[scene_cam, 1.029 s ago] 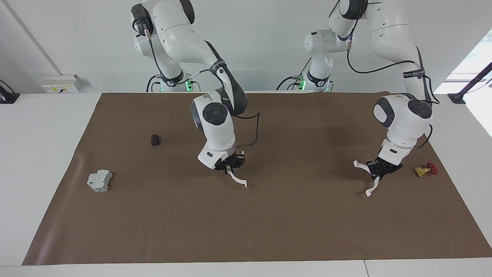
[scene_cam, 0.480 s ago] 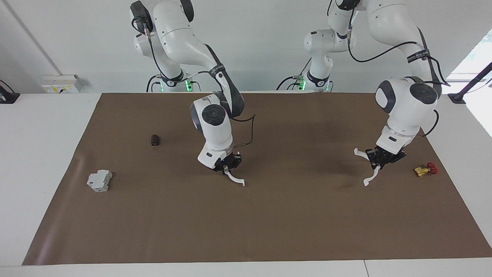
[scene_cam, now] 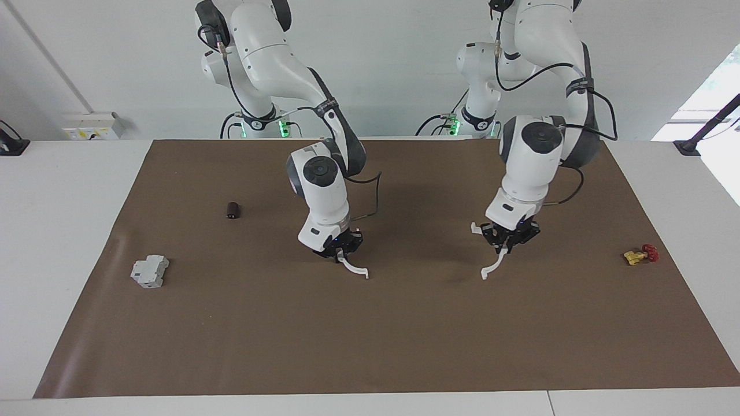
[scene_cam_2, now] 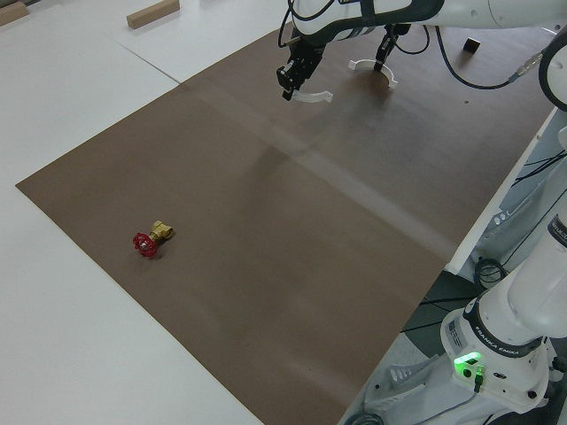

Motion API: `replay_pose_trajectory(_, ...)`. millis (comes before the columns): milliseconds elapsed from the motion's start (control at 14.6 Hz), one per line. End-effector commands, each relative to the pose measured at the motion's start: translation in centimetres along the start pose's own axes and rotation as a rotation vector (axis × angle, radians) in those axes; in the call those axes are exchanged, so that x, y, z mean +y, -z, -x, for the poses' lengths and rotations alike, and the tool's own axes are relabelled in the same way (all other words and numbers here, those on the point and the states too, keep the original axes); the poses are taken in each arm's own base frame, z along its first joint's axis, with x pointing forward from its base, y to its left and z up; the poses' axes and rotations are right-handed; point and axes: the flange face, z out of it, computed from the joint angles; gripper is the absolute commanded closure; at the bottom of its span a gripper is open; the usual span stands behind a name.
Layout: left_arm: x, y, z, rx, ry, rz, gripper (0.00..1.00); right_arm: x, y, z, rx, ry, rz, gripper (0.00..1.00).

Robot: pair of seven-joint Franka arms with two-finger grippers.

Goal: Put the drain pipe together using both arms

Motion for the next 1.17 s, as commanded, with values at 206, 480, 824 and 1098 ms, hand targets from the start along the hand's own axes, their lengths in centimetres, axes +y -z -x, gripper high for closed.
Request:
replay_pose_trajectory(206, 12.2, -2.2, 0.0, -0.034, 0.037, -0.028, 1.00, 5.3, 9.3, -3.1, -0.020, -0.062, 0.017, 0.00)
replay_pose_trajectory(480, 17.3, -4.4, 1.0, -0.034, 0.026, -0.013, 1.00, 13.5, 20.3, -0.5, -0.075, -0.116, 0.024, 0.00)
replay_pose_trajectory(824, 19.8, -4.5, 1.2, 0.031, 0.081, 0.082, 1.00, 22.6, 30.0, 5.5, -0.146, -0.239, 0.023, 0.00)
replay_pose_trajectory(1098, 21.2, -6.5, 3.2, 0.055, 0.048, 0.112, 1.00, 25.8, 35.2, 8.8, -0.162, -0.303, 0.044, 0.00)
